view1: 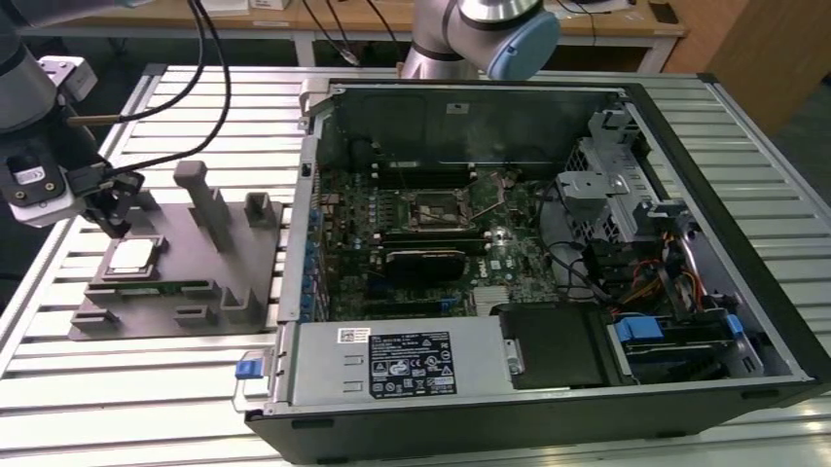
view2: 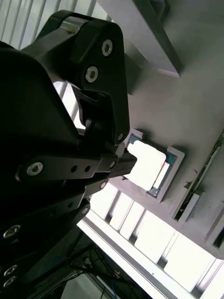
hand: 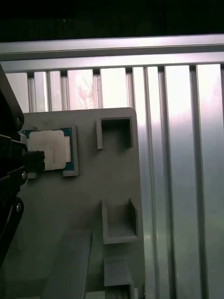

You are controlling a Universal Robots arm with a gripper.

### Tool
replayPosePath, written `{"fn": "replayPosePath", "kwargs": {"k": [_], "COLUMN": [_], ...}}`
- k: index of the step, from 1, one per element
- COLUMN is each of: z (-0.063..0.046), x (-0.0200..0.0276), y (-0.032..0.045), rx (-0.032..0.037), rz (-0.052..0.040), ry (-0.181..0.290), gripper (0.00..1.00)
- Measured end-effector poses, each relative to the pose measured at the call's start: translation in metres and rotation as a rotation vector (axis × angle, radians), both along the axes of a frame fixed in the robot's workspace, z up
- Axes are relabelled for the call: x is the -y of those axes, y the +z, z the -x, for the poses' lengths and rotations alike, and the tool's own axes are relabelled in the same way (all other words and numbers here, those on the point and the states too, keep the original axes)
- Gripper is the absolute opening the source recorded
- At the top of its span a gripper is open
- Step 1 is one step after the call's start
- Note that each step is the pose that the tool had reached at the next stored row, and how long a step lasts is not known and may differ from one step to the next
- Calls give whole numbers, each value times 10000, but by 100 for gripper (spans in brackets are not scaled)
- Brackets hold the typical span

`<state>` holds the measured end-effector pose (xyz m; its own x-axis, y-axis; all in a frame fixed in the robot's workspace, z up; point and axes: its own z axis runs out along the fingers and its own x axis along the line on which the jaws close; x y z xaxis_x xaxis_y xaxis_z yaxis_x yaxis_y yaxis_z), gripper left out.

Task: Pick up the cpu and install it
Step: 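Pick up the cpu and move it towards the insertion slot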

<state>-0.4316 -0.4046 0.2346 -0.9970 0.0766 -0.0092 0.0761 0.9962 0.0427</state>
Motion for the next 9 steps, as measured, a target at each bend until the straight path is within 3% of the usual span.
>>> {"fn": "replayPosePath", "kwargs": {"k": [9], "z": [0], "x": [12], "y": [-164], "rx": [-94], "rz": [0], "ry": [1], "gripper": [11]}}
